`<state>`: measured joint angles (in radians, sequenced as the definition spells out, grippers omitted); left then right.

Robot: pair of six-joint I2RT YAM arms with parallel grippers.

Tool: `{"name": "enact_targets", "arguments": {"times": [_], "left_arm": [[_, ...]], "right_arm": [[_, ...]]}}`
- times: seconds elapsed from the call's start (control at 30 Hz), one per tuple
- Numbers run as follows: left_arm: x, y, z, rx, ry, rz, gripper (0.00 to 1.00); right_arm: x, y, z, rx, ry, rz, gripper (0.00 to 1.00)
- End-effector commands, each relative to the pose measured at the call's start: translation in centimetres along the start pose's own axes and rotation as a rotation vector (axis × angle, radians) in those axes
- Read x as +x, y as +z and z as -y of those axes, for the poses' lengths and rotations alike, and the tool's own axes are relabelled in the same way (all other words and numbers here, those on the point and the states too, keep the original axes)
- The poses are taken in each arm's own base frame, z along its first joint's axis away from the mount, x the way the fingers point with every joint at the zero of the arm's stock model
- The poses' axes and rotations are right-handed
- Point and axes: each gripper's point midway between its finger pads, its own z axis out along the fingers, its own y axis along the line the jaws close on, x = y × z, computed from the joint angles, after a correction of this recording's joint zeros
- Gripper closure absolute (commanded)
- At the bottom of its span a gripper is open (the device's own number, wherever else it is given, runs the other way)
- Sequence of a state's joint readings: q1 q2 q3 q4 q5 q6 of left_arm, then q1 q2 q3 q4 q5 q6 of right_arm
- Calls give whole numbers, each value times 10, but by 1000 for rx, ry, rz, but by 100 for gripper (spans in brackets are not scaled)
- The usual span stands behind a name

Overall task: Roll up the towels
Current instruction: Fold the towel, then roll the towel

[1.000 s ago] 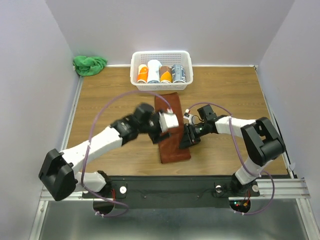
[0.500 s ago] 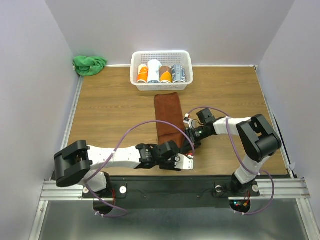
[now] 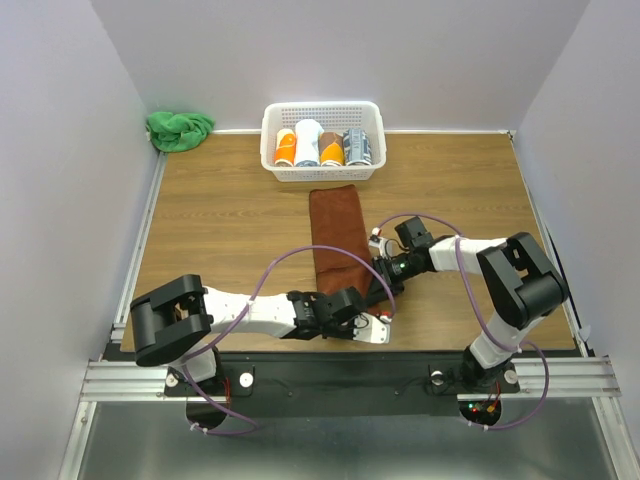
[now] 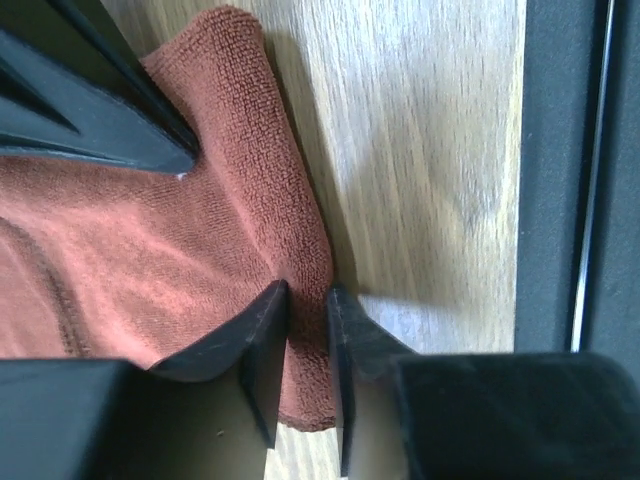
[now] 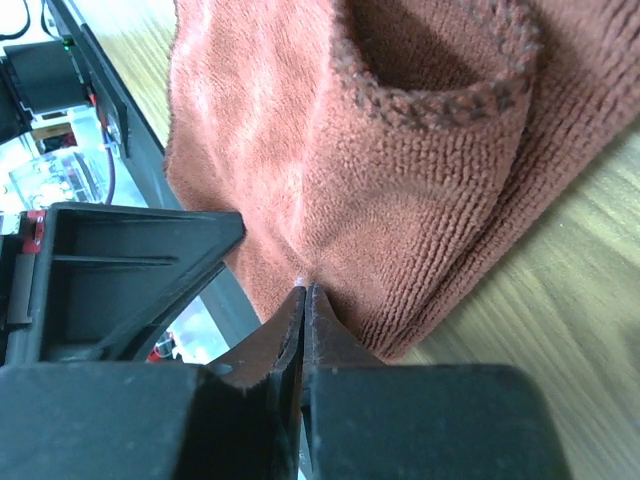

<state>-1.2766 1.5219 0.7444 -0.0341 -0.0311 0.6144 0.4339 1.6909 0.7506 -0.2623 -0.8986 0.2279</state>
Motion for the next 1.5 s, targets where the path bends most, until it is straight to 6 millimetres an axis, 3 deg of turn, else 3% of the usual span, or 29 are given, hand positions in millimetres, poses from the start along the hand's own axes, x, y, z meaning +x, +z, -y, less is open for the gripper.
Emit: {"name": "enact_targets", "arguments": {"times": [0.0,0.17,0.3,0.4,0.53,0.73,0.97,1.1,1.27,1.47], "left_arm": [[-7,1,4,21,14,22,85],[-12,-11,20,119,10,46,100],[-15,-17,29,180,6,60,100],[-24,-22,27,196,-20,84,100],[-39,-31,10,212,-64,116,100],[-40,-37,-25,218,-159,131,100],[-29,-30,-56,188,-190,119,100],[-24,-30,-63,194,-186,112,100],[-27,-35,-59,213,-173,132,100],[-27,-37,-67,201,-183,145,100]], "right_arm": [[-19,-10,-23,-29,-108,50,98],[-65,-34,-62,-26,-249,181,98],[-83,-33,-57,13,-263,202,96],[-75,-18,-38,19,-215,147,96],[-44,-1,-16,-4,-129,51,97],[-31,4,-9,-15,-122,14,99],[-24,5,-6,-13,-117,1,99],[-41,-3,-17,-5,-161,33,99],[-83,-22,-50,-3,-262,126,96],[-95,-18,-42,31,-267,130,89]]}}
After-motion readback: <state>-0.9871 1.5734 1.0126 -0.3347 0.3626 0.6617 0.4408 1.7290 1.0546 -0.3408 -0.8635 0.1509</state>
